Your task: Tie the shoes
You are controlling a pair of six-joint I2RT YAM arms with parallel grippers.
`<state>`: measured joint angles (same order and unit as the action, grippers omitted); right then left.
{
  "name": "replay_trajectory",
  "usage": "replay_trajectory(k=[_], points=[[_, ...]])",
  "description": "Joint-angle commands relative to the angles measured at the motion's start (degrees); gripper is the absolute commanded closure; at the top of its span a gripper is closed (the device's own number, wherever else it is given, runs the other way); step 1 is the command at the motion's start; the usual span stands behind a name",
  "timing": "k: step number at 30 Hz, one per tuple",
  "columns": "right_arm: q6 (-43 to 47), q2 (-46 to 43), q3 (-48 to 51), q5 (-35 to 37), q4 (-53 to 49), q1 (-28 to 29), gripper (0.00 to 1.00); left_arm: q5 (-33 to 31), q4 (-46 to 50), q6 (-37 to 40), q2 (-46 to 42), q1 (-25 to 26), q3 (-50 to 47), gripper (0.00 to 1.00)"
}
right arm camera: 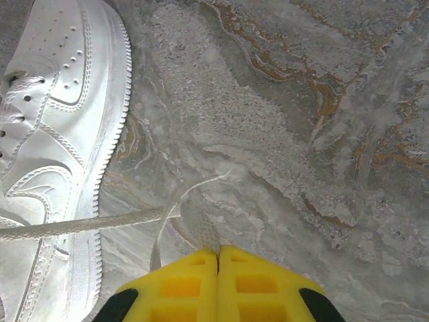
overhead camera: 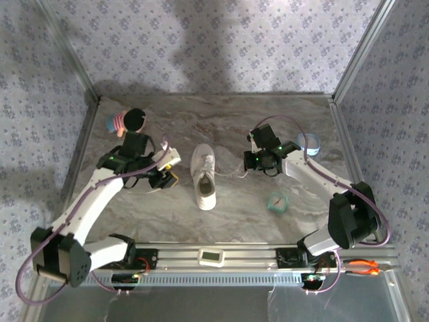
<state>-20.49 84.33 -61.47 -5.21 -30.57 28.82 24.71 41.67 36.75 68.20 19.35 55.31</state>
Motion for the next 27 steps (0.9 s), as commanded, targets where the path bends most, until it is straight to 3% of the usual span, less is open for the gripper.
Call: replay_trajectory(k=[1,7,12,27], points=[[0.2,0.6,-2.0,-0.4,-0.6,0.5,1.0,-0.3,-2.4,7.6,4.4,2.5,0.2,0.45],[0.5,0.7,-1.9,0.0,-0.7,0.5,1.0,-2.0,-9.6,8.0,13.4,5.7,1.0,0.46],[0.5,0.9,-2.2,-0.1,-0.8,0.5,1.0,1.2,-12.1,9.7,18.6,5.7,4.0,0.67],[1.5,1.8,-4.9,1.3,-2.2,0.8,1.0,6.5,-12.2,13.3,27.6,6.5,10.5,0.63]])
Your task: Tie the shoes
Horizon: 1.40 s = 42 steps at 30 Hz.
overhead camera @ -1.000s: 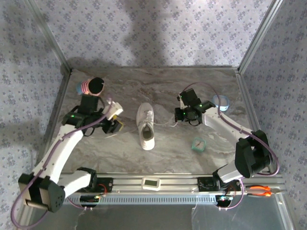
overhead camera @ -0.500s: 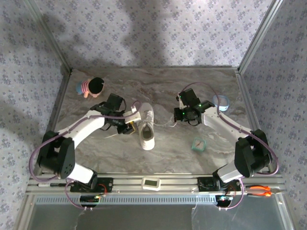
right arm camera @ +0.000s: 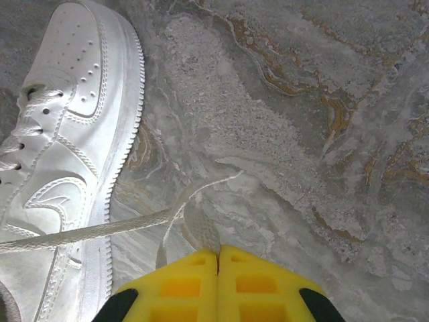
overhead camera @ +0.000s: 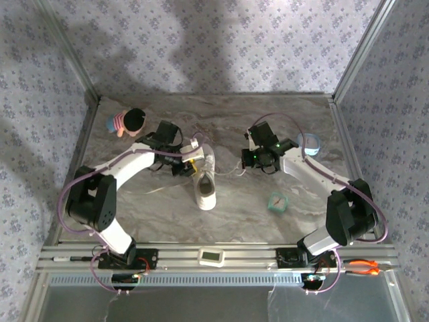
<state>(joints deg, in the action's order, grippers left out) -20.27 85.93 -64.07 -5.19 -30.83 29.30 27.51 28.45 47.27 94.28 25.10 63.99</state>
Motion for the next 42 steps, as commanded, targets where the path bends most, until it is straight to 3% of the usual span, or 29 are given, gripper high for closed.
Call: replay_trajectory(k=[1,9,20,32,35,38,39,42], points=[[1.5,0.1,-2.6,1.6,-2.2,0.3,1.0,3.7,1.3,3.0,1.9,1.0,2.0,0.63],[2.3,-2.1,-3.6,3.4,-3.3,-0.4,1.0,4.1,4.6,4.7,3.4,2.1,3.2,0.61],[2.3,-2.7,-3.5,3.4,-4.6,-0.3,1.0,3.1,6.7,7.3,-4.0,-0.6,-2.3,0.51],[2.1,-2.2,-5.7,4.0,-5.7,0.3,1.0,5.8,7.9,8.1,4.1,1.9,4.0,0.54],[2.4,-2.5,-5.8,4.5,-6.0,0.2,1.0,6.0,9.5,8.9,5.4,2.9,5.1,0.64],[2.8,-3.4,-6.1,5.4,-6.6,-0.2,1.0,6.0,12.3,8.8,5.2,2.9,5.8,0.96],[3.1,-3.8,-6.1,5.9,-6.8,-0.4,1.0,5.7,12.5,8.8,4.5,2.8,5.4,1.0],[3.6,-5.4,-6.1,6.8,-7.3,-1.6,1.0,5.5,13.2,8.7,1.9,1.9,3.8,1.0]])
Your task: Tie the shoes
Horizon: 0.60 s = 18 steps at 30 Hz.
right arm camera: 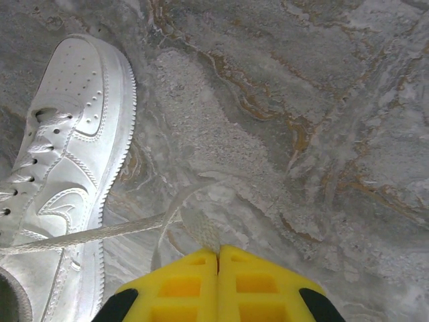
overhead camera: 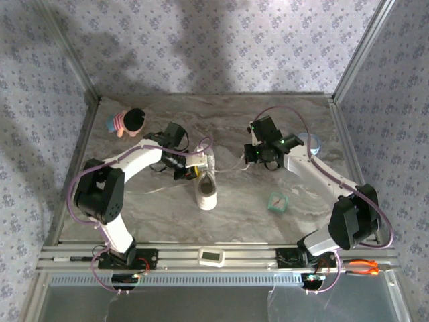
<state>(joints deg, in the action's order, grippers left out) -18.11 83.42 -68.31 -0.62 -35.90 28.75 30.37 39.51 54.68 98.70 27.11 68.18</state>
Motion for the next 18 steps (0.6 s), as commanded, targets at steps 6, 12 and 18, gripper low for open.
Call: replay_trajectory(k=[6,12,18], points=[[2.9,-6.1,-1.3,2.9,-4.0,-4.8,1.0,0.1,6.2,-1.3,-6.8,-3.6,-1.5,1.0],[4.1,-8.4,-0.5,4.2,-4.5,-7.5,1.0,-4.5,7.8,-4.9,-9.7,-4.2,-3.2,1.0],[4.9,-7.4,2.8,6.3,-5.4,-10.5,1.0,-7.5,7.8,-7.4,-11.0,-4.1,-5.2,1.0]])
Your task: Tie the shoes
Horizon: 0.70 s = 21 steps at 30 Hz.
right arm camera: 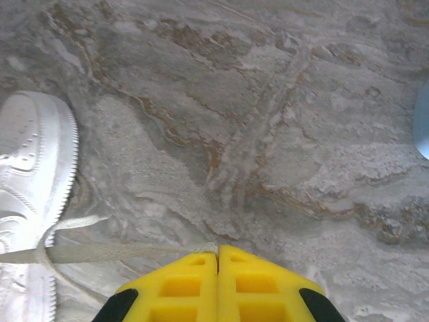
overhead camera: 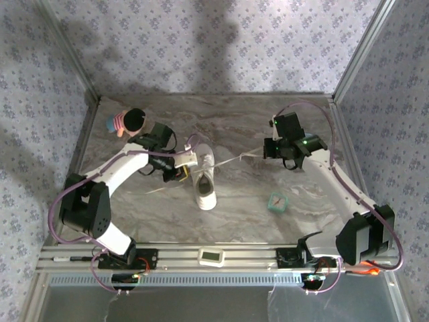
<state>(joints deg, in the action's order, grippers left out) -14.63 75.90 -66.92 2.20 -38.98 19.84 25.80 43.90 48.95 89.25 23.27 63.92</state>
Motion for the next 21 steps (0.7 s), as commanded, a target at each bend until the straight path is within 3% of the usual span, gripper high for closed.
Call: replay_trajectory(k=[1,13,21], points=[[1.4,0.3,1.8,3.9,-2.6,-2.0,1.0,-3.1,3.6,-1.9,-1.7,-0.3,-1.1,1.0],[0.0,0.7,7.9,2.7,-3.2,-9.3,1.0,-6.1,3.5,-4.1,-2.7,-0.3,-3.6,1.0],[-0.4,0.2,10.9,0.5,-2.2,-11.0,1.0,-6.1,2.9,-5.1,-2.8,-0.3,-4.8,1.0]])
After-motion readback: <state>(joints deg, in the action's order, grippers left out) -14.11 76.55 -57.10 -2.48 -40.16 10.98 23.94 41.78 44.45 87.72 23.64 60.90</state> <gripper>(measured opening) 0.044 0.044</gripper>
